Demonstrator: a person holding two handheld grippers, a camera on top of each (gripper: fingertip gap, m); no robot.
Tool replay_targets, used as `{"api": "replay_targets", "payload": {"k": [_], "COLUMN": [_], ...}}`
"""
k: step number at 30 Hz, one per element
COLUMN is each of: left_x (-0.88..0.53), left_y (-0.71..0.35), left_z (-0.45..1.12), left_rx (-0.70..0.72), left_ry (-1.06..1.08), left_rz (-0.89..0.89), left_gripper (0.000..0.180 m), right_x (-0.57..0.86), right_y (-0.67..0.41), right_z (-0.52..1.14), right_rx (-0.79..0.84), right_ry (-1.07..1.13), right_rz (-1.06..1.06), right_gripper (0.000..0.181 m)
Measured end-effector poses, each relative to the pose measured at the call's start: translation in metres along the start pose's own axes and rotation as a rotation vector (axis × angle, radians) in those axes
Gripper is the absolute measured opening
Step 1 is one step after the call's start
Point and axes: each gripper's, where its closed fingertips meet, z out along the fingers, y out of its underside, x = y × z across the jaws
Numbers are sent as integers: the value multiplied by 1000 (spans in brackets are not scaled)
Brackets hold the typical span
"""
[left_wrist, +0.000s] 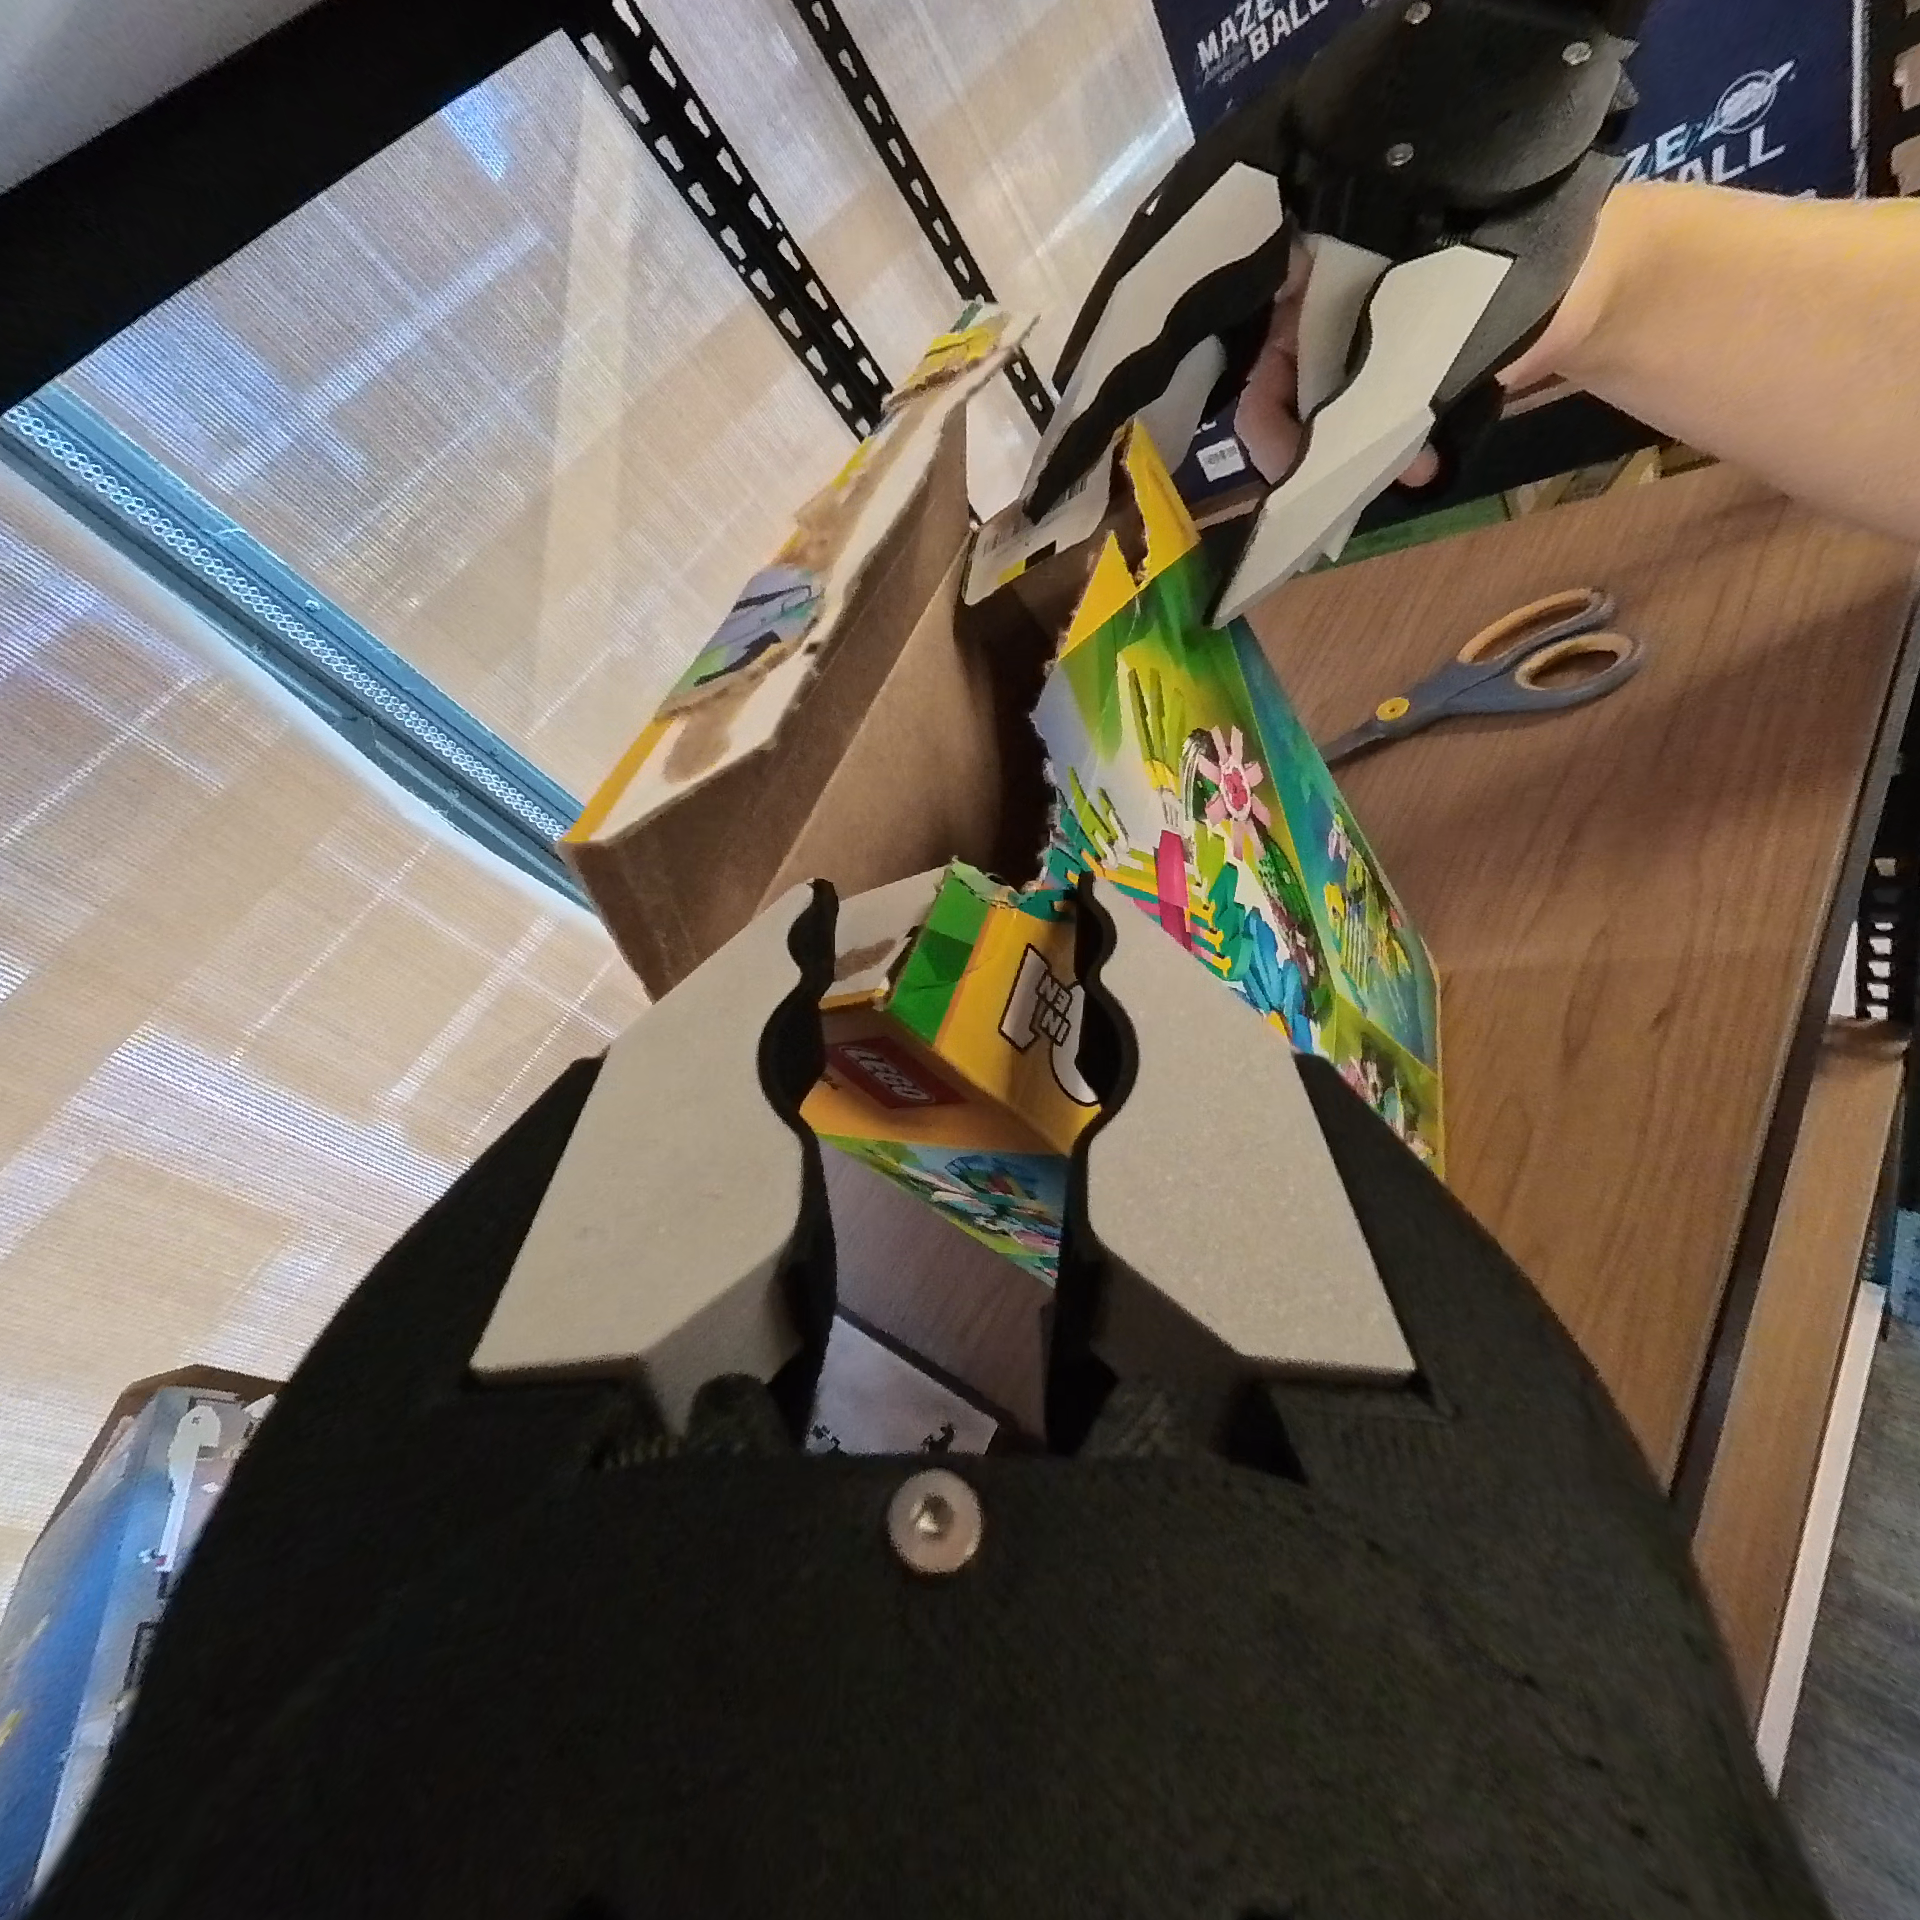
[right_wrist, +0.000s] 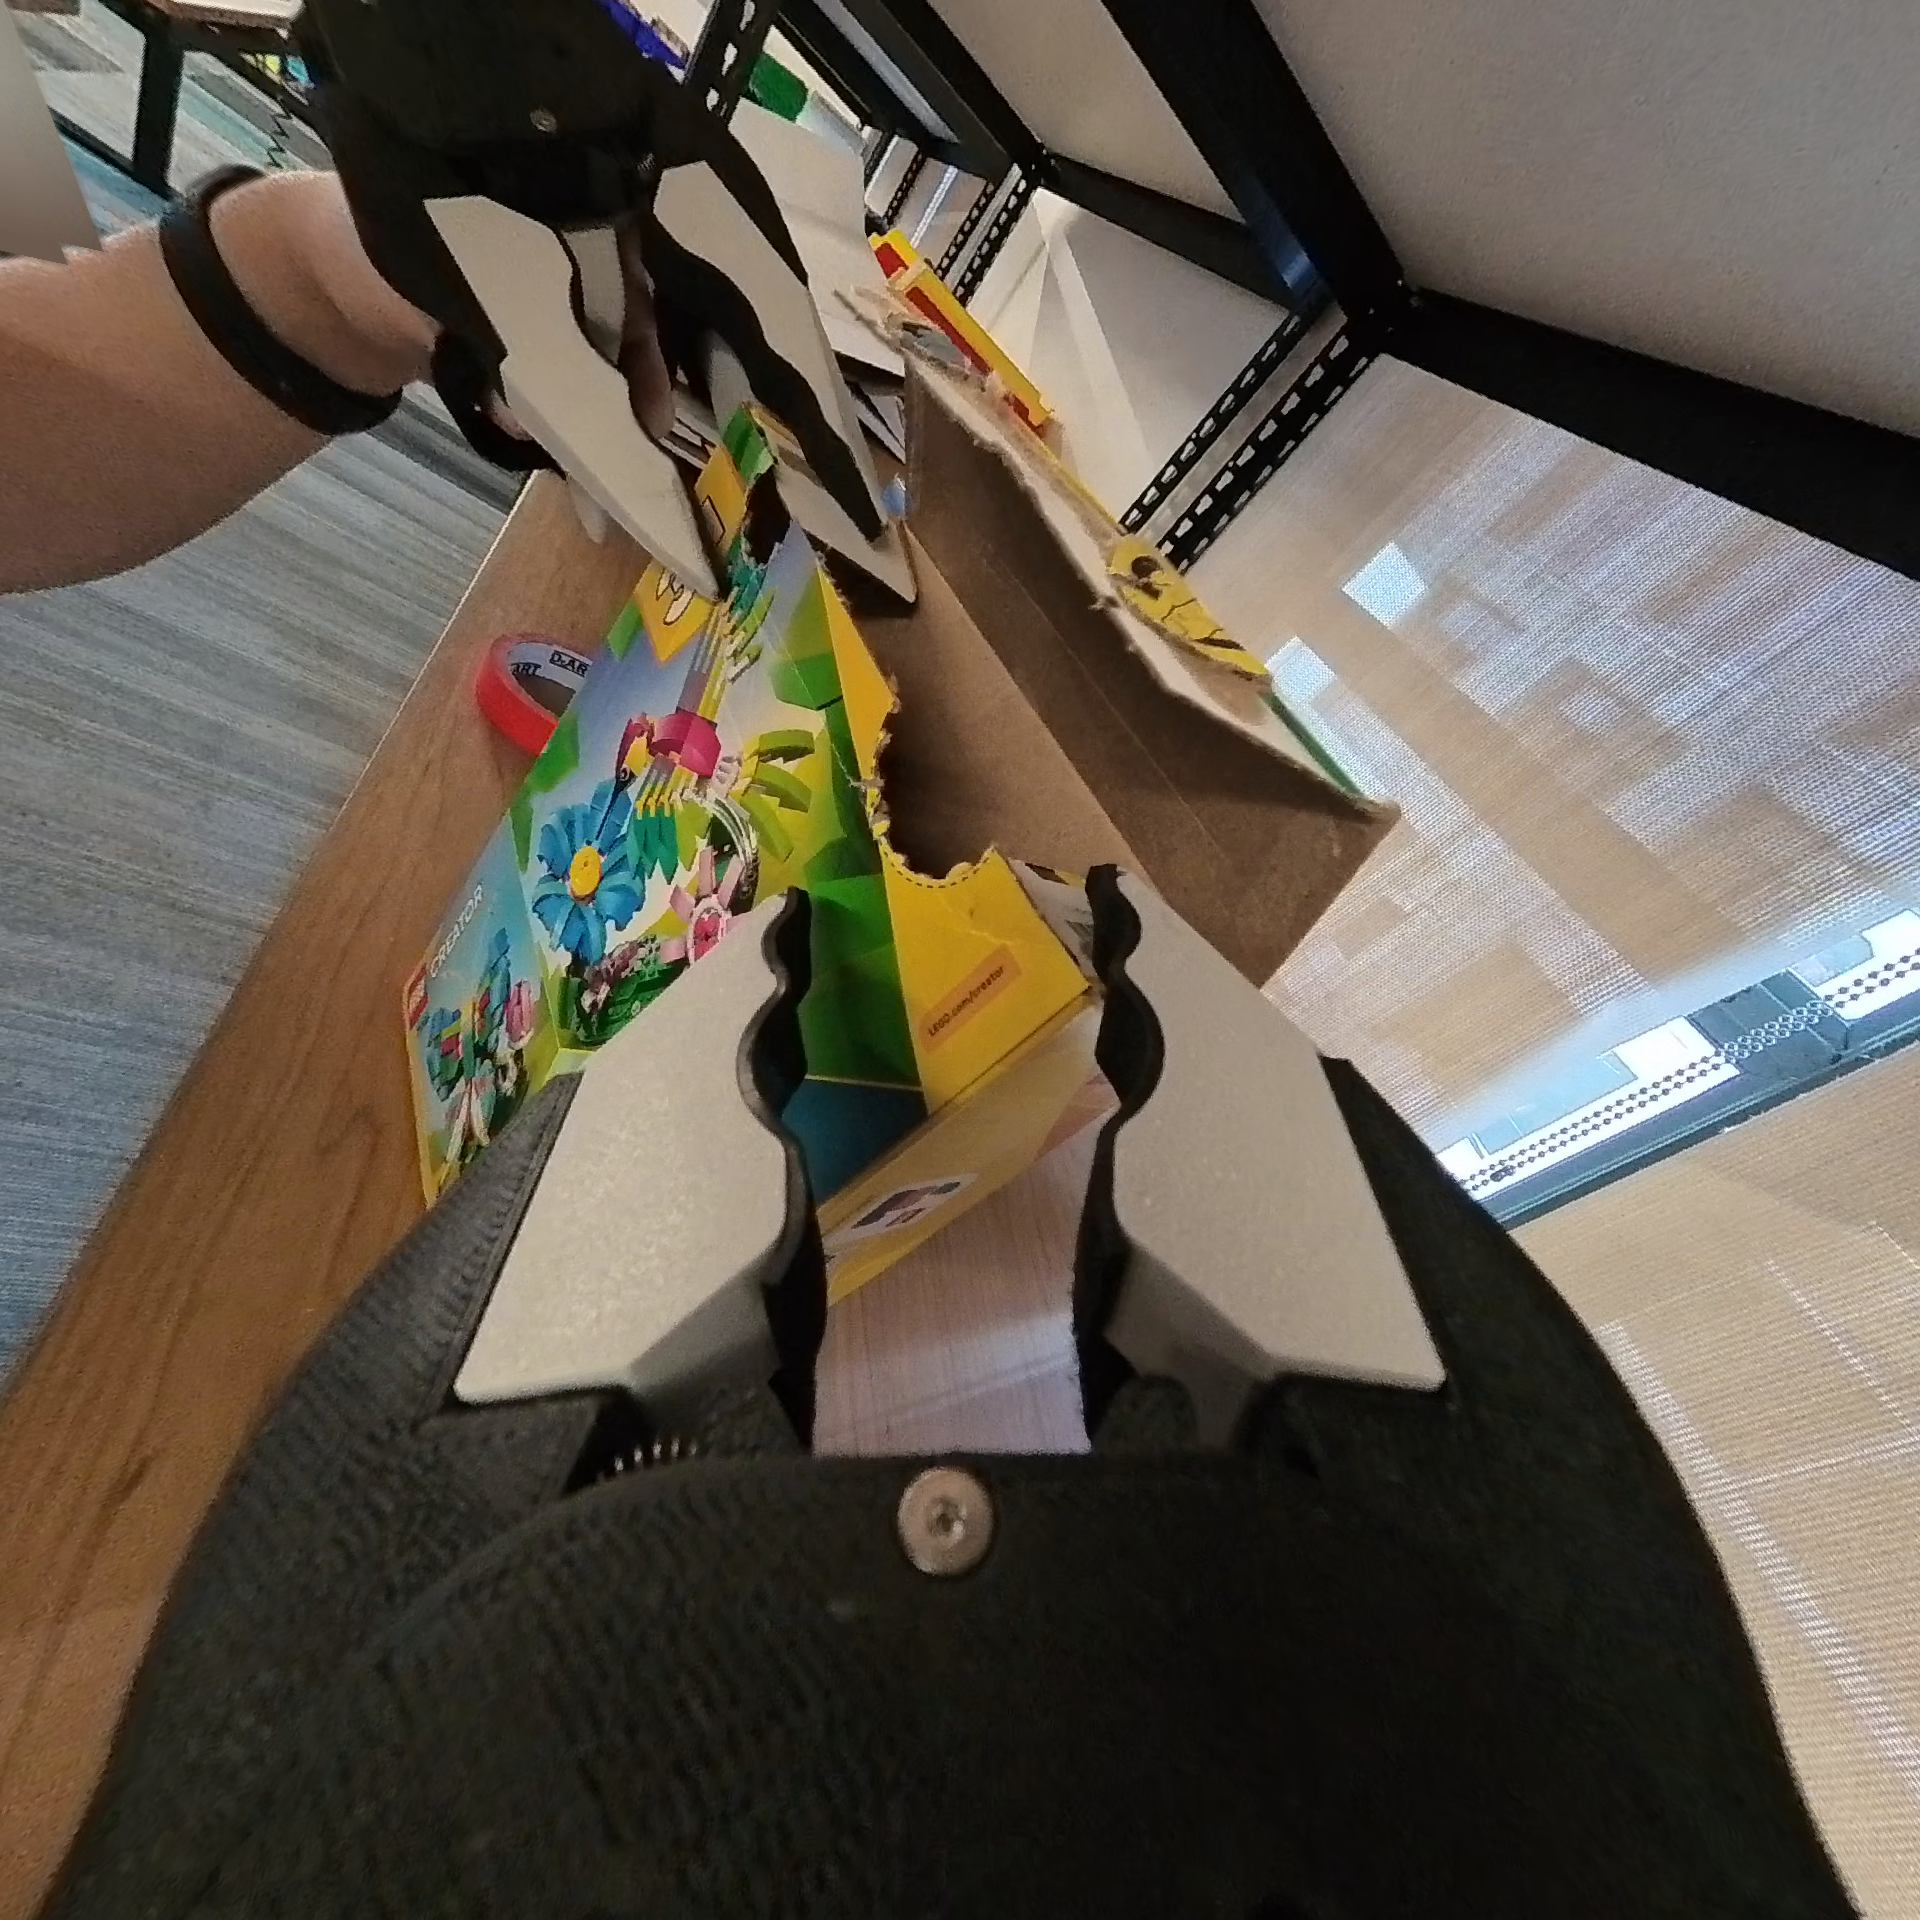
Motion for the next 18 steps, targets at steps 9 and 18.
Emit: {"api": "replay_targets", "payload": {"k": [9, 18], "left_x": [9, -28], "left_y": [-32, -55], "left_z": [-25, -17], "left_rx": [85, -103], "left_ry": [-37, 115], "left_rz": [62, 83], "left_gripper": [46, 49], "right_x": [-1, -3], "right_y": [-1, -1], "right_z": [-1, -2], "right_rx": [2, -4], "right_ry": [-1, -35], "right_rz": [-5, -13], "right_gripper": [55, 56]}}
